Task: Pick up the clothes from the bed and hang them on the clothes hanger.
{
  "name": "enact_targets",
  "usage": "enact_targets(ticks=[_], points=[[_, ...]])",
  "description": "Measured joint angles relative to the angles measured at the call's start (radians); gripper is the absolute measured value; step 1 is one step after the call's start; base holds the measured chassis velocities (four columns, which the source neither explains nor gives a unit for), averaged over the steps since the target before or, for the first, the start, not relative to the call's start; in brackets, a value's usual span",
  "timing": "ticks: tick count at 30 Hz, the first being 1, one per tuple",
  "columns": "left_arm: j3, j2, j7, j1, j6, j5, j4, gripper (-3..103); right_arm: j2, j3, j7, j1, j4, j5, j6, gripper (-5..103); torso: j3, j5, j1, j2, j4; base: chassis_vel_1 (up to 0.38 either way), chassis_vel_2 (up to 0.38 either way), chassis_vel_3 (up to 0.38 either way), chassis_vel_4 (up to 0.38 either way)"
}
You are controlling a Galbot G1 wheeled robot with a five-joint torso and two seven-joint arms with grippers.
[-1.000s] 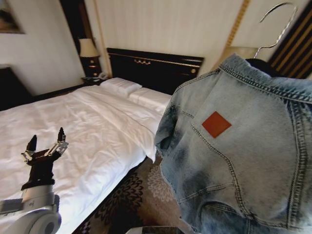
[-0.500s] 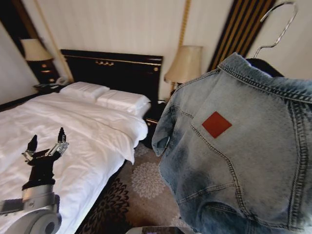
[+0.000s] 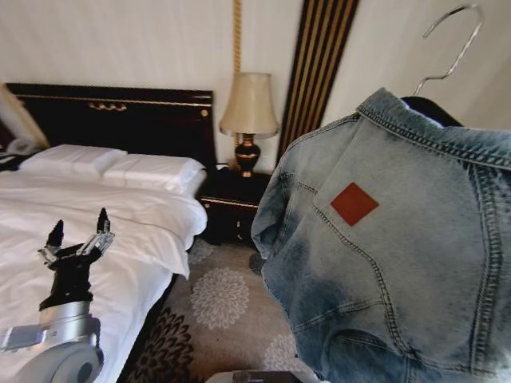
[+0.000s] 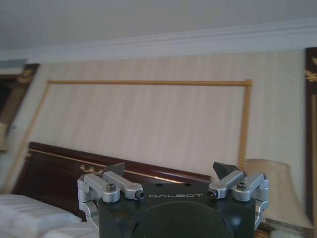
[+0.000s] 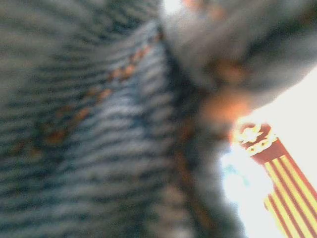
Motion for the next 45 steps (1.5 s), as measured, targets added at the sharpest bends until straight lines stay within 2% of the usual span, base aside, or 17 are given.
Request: enact_targets(ticks=[45], points=[[0.004, -0.003, 0.005, 0.004, -0.007, 0.001, 0.000, 100, 0.003, 0.023, 0.000, -0.021, 0.012, 0.001, 0.001, 21, 0.000, -0.0001, 0.000, 0.000, 0.0000, -0.130, -0.126, -0.128, -0.127]])
